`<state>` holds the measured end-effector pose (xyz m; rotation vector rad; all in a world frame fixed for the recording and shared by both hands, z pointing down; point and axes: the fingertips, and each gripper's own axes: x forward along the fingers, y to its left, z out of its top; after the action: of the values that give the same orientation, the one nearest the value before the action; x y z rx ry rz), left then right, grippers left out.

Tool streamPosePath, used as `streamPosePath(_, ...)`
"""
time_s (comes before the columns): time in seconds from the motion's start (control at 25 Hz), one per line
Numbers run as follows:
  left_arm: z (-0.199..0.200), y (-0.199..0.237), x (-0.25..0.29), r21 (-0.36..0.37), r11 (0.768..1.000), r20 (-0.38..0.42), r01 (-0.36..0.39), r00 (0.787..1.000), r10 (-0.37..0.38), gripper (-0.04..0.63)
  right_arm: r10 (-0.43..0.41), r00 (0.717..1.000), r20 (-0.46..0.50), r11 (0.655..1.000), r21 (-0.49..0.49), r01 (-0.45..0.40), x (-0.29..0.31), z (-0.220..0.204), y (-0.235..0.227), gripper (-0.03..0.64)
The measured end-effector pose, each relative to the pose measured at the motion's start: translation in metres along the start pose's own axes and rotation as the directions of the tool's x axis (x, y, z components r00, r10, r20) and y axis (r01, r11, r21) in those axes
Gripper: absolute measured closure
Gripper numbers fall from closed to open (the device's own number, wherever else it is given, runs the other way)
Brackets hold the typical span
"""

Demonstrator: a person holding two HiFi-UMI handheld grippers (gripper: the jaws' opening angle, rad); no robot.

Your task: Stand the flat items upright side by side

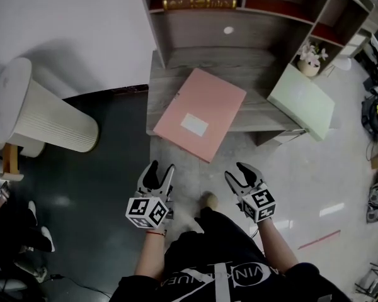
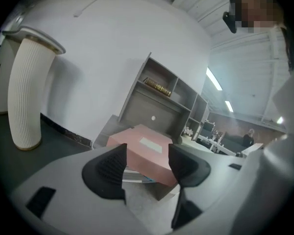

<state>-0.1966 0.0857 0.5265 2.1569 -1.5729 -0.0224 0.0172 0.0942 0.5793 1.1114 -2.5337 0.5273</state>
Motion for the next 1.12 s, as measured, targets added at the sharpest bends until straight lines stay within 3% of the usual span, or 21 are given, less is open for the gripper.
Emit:
streamPosePath(0.16,-0.018,0.002,0.022,-0.168,0.986,-0.01,0.006,1.0,-0.007,0.295,0.016,1.0,-0.016,1.0,-0.021,-0.017,0.011,0.001,-0.017,0.41)
streamPosePath(0.4,-0.048,-0.017,0.048,-0.289,0.957,-0.07,0.037,0.996,-0.059,0.261,0.038,0.998,-0.042,0.998,-0.042,-0.04,0.018,-0.005,-0.024,0.408)
streamPosePath(0.6,-0.072,-0.014,0.068,-0.484,0.875,-0.065,0.015,0.997,-0.053,0.227,0.053,0.997,-0.063,0.998,-0.035,-0.056,0.023,-0.013,-0.026,0.407)
streamPosePath(0.76,-0.085,-0.009,0.082,-0.596,0.803,-0.054,0.005,0.997,-0.046,0.202,0.068,0.993,-0.098,0.994,-0.081,-0.076,0.033,-0.018,-0.027,0.403)
streamPosePath(0.92,-0.089,-0.005,0.095,-0.724,0.689,-0.019,0.012,0.999,-0.037,0.201,0.073,0.99,-0.117,0.983,-0.157,-0.091,0.047,-0.012,-0.027,0.4)
streamPosePath(1.12,-0.098,-0.002,0.114,-0.768,0.641,-0.025,0.006,0.999,-0.039,0.199,0.075,0.989,-0.129,0.978,-0.183,-0.098,0.061,-0.001,-0.031,0.397)
